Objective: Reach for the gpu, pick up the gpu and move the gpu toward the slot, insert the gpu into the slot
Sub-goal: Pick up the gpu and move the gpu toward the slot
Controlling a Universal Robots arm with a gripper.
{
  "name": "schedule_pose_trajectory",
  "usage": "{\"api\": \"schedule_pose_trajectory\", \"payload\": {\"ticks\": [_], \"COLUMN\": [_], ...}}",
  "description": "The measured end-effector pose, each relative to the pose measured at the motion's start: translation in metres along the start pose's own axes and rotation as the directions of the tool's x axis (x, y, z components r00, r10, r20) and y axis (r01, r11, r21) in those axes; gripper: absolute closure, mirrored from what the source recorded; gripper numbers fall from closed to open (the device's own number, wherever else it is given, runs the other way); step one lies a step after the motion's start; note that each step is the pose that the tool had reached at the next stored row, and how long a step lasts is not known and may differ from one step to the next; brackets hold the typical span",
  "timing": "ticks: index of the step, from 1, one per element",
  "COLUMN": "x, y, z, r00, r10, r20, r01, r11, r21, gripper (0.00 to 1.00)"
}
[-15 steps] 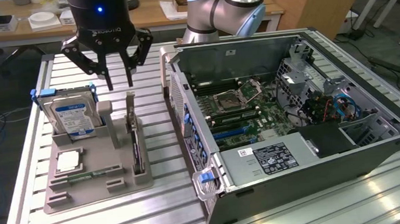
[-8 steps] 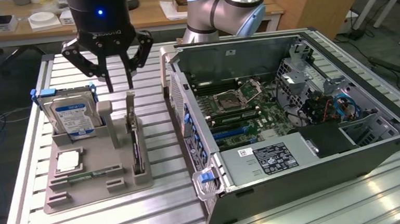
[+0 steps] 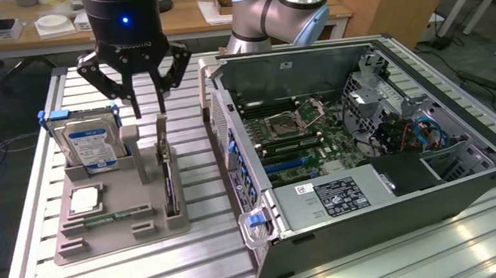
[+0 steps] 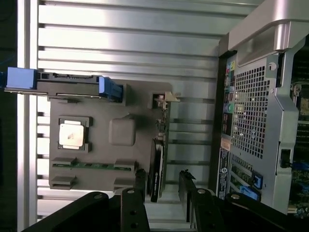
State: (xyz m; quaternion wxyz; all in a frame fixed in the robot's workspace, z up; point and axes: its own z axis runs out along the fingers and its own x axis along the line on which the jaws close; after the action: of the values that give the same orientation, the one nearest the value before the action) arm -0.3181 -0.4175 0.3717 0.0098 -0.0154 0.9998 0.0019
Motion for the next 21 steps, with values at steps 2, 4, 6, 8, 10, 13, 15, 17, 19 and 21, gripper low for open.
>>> {"api": "schedule_pose_trajectory", "payload": {"ticks": [2, 4, 6, 8, 10, 13, 15, 17, 19, 21], "x": [0.000, 0.000, 0.000, 0.000, 0.000, 0.000, 0.000, 0.000, 0.000, 0.000], "y": [-0.0012, -0.0025, -0.0035, -0.0044, -0.0052, -0.0061, -0.0066, -0.0068, -0.0069, -0.0069], "z": [0.0006, 0.0012, 0.0021, 0.0030, 0.0039, 0.0055, 0.0067, 0.0079, 0.0094, 0.0112], "r00": [1.0000, 1.0000, 1.0000, 1.0000, 1.0000, 1.0000, 1.0000, 1.0000, 1.0000, 1.0000], "r10": [0.000, 0.000, 0.000, 0.000, 0.000, 0.000, 0.000, 0.000, 0.000, 0.000], "r20": [-0.0002, -0.0005, -0.0005, -0.0010, -0.0019, -0.0024, -0.0027, -0.0032, -0.0033, -0.0034], "r01": [0.000, 0.000, 0.000, 0.000, 0.000, 0.000, 0.000, 0.000, 0.000, 0.000], "r11": [1.0000, 1.0000, 1.0000, 1.0000, 1.0000, 1.0000, 1.0000, 1.0000, 1.0000, 1.0000], "r21": [-0.0001, 0.0000, -0.0002, -0.0001, 0.0001, -0.0001, -0.0001, -0.0001, -0.0001, -0.0002], "gripper": [0.59, 0.59, 0.59, 0.59, 0.59, 0.59, 0.59, 0.59, 0.59, 0.59]}}
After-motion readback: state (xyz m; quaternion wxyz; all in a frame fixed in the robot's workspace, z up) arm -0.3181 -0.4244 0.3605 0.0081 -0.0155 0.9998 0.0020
